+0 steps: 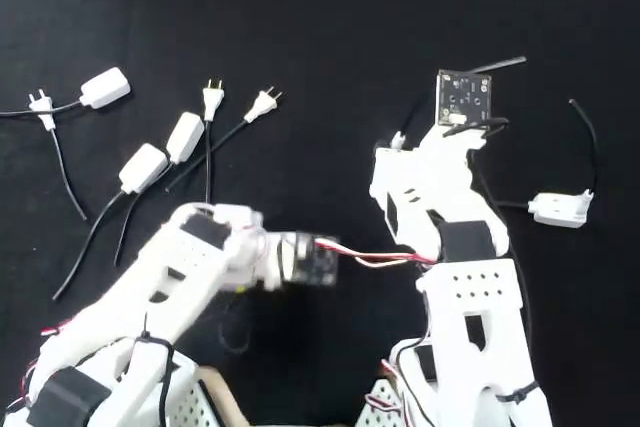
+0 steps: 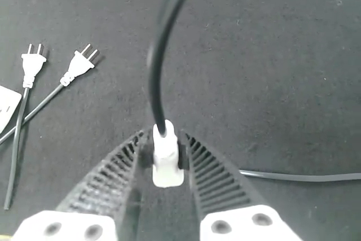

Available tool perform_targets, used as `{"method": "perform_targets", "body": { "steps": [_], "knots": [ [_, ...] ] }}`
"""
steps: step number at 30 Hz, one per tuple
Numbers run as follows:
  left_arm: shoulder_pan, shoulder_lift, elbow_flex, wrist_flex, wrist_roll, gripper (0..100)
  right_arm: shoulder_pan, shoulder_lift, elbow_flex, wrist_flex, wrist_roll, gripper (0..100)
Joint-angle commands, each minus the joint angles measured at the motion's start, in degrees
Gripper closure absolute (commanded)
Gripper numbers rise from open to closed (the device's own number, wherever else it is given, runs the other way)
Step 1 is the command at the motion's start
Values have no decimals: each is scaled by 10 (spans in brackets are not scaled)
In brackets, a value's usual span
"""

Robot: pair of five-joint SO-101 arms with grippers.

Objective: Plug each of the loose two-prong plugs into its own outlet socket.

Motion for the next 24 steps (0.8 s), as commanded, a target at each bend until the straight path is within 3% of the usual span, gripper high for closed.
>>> {"method": "perform_targets", "body": {
  "steps": [1, 4, 6, 9, 12, 16, 24],
  "knots": [
    [5, -4, -95, 71, 82, 928, 8, -15, -12, 3, 4, 987],
    [4, -19, -147, 119, 156, 928, 8, -15, -12, 3, 4, 987],
    [4, -26, -148, 91, 197, 925, 8, -15, -13, 3, 4, 987],
    [7, -27, -106, 2, 247, 924, 32, -15, -14, 0, 0, 987],
    [7, -27, -15, -148, 334, 922, 57, -16, -22, 1, -1, 987],
    [18, -27, 51, -246, 363, 872, 58, -16, -23, 0, -1, 987],
    [40, 26, 43, -240, 378, 830, 59, -16, -23, 3, -1, 987]
  ]
}}
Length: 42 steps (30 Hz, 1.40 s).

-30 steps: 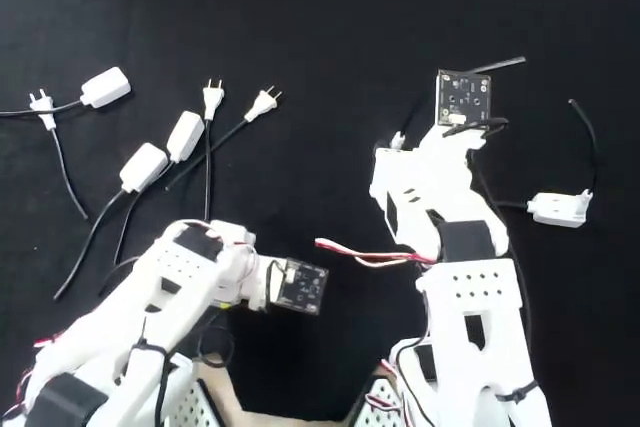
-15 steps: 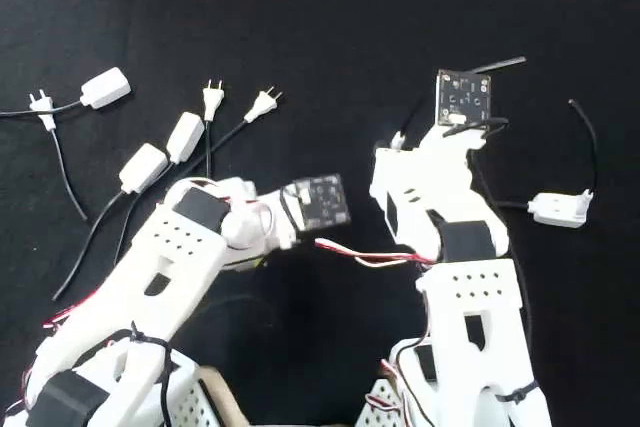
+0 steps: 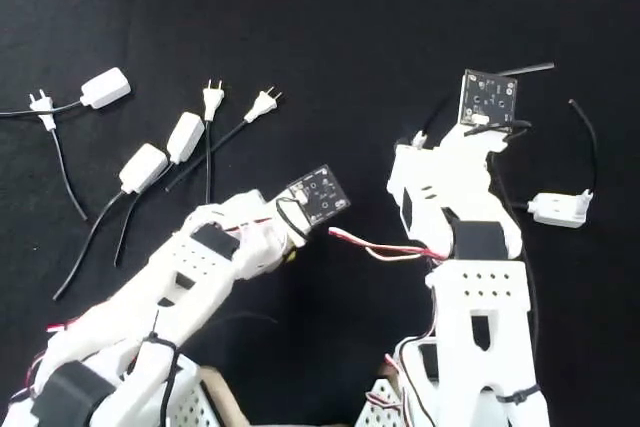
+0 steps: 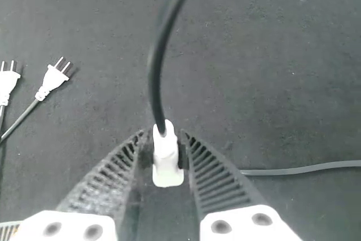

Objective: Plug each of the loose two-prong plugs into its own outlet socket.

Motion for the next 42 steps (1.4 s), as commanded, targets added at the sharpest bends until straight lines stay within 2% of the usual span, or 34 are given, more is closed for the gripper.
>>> {"method": "perform_targets", "body": {
  "steps": [1, 4, 7, 12, 14, 21, 25, 28, 31, 37, 42],
  "knots": [
    [6, 9, -13, -10, 7, 805, 7, -16, -23, 3, -1, 987],
    [7, 6, -15, 2, 6, 702, 7, -16, -22, 4, -1, 987],
    [7, -11, -39, 55, 6, 598, 7, -16, -22, 4, 1, 987],
    [6, -82, -37, 112, 8, 603, 7, -15, -14, 4, 3, 987],
    [-15, -133, -28, 126, 10, 620, 4, -16, 0, 2, 3, 987],
    [-166, -368, 36, 190, 91, 636, -105, -16, 40, -4, 15, 987],
    [-254, -479, 115, 222, 127, 636, -185, -16, 124, -104, 17, 987],
    [-327, -547, 170, 257, 103, 636, -255, -16, 209, -238, 19, 987],
    [-400, -602, 220, 280, 83, 636, -295, -15, 261, -325, 19, 987],
    [-489, -687, 270, 341, 55, 636, -303, -15, 279, -353, 18, 987],
    [-507, -744, 281, 411, 34, 636, -349, -11, 302, -375, 18, 987]
  ]
}}
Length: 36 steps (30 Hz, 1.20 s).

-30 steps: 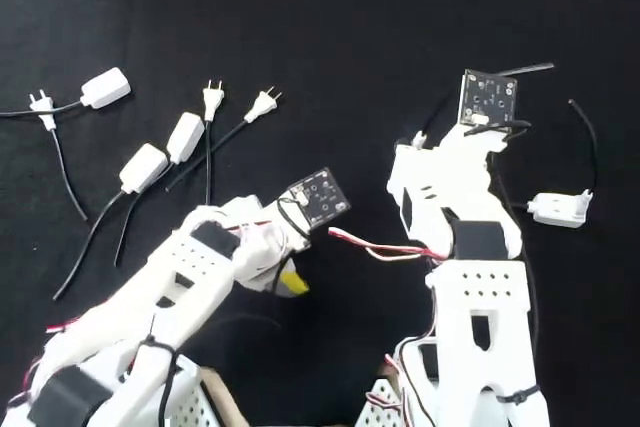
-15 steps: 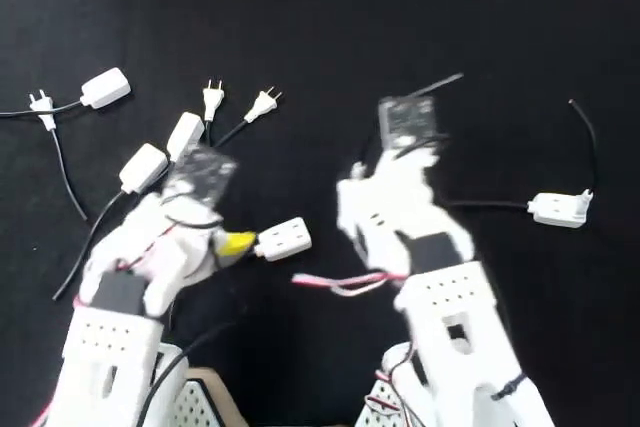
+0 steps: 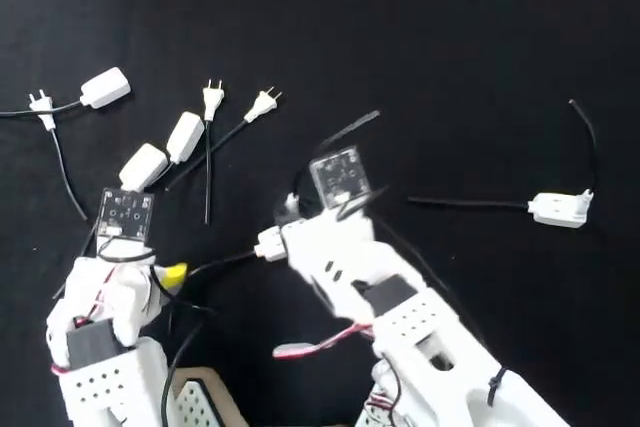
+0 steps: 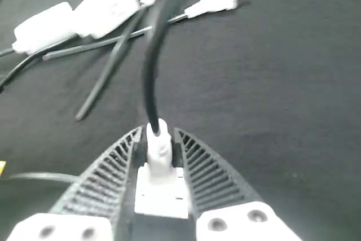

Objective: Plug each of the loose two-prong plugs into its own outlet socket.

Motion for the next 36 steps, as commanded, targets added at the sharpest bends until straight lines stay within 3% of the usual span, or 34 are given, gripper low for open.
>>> {"method": "perform_targets", "body": {
  "steps": [1, 17, 36],
  "knots": [
    [-10, -40, 3, 38, -14, 636, -16, -10, 0, -14, 4, 987],
    [-10, -61, 15, 40, -15, 636, 44, -10, 6, 33, 7, 987],
    [-9, -61, 20, 40, -36, 636, 31, -9, 7, 33, 7, 987]
  ]
}}
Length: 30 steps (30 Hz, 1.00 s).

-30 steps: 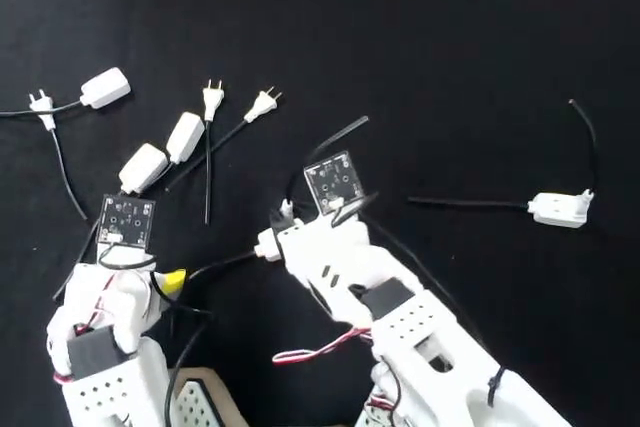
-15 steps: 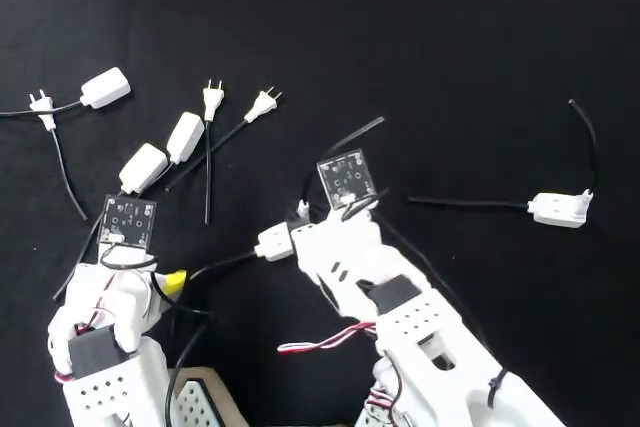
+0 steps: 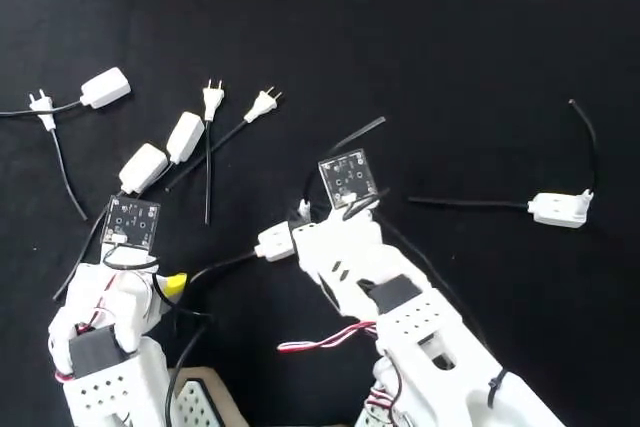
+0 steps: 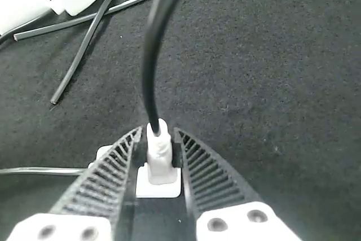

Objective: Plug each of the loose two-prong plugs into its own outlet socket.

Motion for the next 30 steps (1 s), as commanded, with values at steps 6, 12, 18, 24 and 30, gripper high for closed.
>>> {"method": "perform_targets", "body": {
  "steps": [6, 12, 18, 24, 30],
  "knots": [
    [-2, -4, -3, 3, -7, 636, -12, -9, -4, 2, 1, 987],
    [-3, -4, -3, 3, -7, 636, -13, -9, -5, 0, 0, 987],
    [-1, -4, -3, 3, -7, 636, -13, 10, -7, -12, 0, 987],
    [-1, -4, -3, 3, -7, 636, -12, 95, -44, -30, 0, 987],
    [0, -4, -3, 3, -7, 636, -12, 115, -58, -13, 0, 987]
  ]
}}
